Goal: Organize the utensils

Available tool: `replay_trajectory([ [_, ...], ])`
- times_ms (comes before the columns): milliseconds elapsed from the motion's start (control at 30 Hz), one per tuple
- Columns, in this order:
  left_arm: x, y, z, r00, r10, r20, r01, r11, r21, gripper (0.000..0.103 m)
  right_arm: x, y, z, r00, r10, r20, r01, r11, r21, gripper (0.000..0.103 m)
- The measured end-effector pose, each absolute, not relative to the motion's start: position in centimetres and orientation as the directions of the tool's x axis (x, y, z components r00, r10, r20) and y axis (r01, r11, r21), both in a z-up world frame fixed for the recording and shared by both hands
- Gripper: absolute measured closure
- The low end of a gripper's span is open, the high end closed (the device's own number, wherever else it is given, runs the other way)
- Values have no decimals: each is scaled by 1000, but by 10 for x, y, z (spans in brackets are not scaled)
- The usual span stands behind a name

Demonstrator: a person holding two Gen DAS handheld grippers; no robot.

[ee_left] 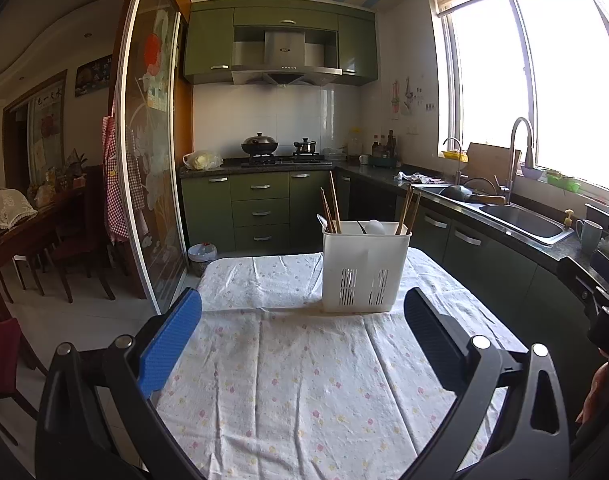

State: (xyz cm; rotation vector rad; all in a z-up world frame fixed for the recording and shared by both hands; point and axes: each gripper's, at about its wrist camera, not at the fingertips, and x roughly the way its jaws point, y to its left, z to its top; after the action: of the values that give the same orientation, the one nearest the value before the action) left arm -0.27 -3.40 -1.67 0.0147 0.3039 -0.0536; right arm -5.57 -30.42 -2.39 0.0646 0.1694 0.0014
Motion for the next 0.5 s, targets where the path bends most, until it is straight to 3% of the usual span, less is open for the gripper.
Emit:
replay_trajectory([
  [500,4,-32,-18,942,-53,-332,56,998,-1,7,-56,-304,-23,986,6,-168,5,998,64,5],
])
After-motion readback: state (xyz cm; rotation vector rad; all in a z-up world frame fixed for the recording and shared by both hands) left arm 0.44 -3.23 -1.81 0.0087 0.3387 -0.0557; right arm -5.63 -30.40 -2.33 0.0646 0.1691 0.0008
